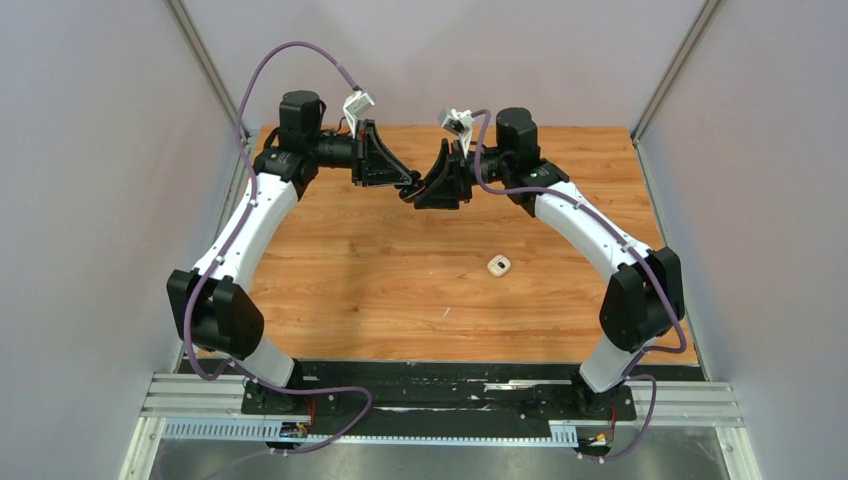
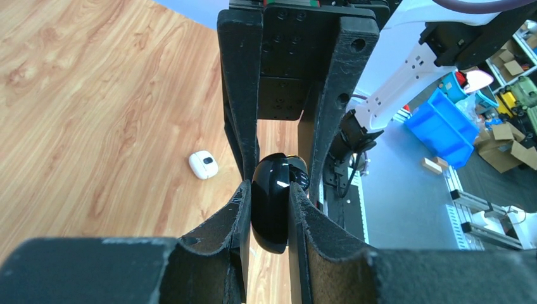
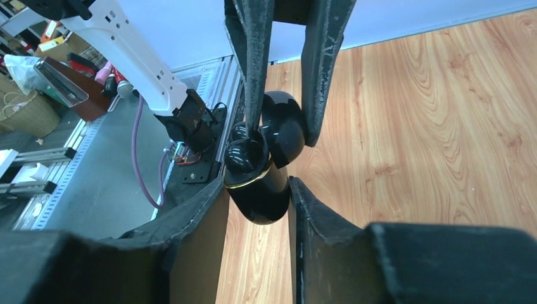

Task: Insert the wireless bluetooth earbuds into the charging case
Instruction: Pass from the left arm to the right

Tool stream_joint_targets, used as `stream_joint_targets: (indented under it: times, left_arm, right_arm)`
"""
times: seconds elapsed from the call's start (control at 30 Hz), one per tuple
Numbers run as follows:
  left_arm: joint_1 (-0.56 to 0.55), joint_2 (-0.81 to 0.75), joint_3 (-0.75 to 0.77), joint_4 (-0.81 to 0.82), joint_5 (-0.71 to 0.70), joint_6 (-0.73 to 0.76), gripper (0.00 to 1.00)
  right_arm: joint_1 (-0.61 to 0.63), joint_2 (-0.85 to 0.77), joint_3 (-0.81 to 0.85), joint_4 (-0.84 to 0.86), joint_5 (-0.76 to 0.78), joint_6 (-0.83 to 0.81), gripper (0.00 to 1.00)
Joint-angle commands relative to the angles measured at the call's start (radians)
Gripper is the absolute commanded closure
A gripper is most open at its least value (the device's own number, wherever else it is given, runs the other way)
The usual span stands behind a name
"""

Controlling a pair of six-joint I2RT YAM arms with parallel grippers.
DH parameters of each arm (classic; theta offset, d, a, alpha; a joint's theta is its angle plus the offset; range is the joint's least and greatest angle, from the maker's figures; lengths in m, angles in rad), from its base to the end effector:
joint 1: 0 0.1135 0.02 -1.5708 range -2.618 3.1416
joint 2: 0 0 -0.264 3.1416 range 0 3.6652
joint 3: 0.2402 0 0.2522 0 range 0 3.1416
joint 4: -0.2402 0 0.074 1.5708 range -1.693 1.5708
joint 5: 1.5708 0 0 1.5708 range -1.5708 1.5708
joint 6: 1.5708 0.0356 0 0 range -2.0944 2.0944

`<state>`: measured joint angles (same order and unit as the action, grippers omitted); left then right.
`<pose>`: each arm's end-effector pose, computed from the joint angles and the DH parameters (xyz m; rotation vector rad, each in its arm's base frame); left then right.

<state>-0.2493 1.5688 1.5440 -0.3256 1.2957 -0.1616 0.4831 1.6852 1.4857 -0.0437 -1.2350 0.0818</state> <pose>0.3253 -0.1182 0.4027 0.9708 1.6547 -1.4982 0.3256 0.2088 0.3654 -1.2339 1.4423 1.4933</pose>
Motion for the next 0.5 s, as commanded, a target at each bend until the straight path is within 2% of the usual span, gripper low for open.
stream_joint_targets:
  times: [0.0,0.13,0.2,0.27,0.3,0.33,0.37,0.4,0.43,0.47]
  left_arm:
    - [-0.004,0.0,0.037,-0.008,-0.041,0.02,1.0]
    - [-0.004,-0.004,0.039,-0.019,-0.072,0.025,1.0]
    - [-0.005,-0.007,0.04,-0.022,-0.079,0.022,1.0]
    - [-0.005,-0.013,0.042,-0.025,-0.087,0.017,0.9]
    - [-0.005,-0.015,0.046,-0.029,-0.086,0.016,0.78]
    - [-0.005,-0.021,0.049,-0.034,-0.079,0.016,0.73]
    - [-0.005,-0.024,0.052,-0.036,-0.072,0.015,0.61]
    - [-0.005,-0.033,0.052,-0.039,-0.061,0.013,0.55]
    - [-0.006,-0.039,0.048,-0.039,-0.056,0.015,0.43]
    - [-0.007,-0.053,0.044,-0.039,-0.046,0.027,0.39]
  right_arm:
    - [0.0,-0.008,-0.002,0.11,0.0,0.091,0.65]
    - [-0.001,0.003,-0.007,0.132,0.015,0.137,0.78]
    - [-0.001,0.008,-0.014,0.142,0.021,0.16,0.89]
    - [-0.003,0.011,-0.022,0.154,0.027,0.178,1.0]
    - [-0.003,0.013,-0.028,0.158,0.03,0.186,1.0]
    - [-0.004,0.014,-0.032,0.162,0.031,0.189,1.0]
    - [-0.005,0.016,-0.035,0.165,0.032,0.193,1.0]
    - [-0.006,0.018,-0.036,0.167,0.036,0.199,1.0]
    - [-0.009,0.018,-0.036,0.171,0.04,0.206,1.0]
    - [-0.01,0.021,-0.037,0.176,0.043,0.212,1.0]
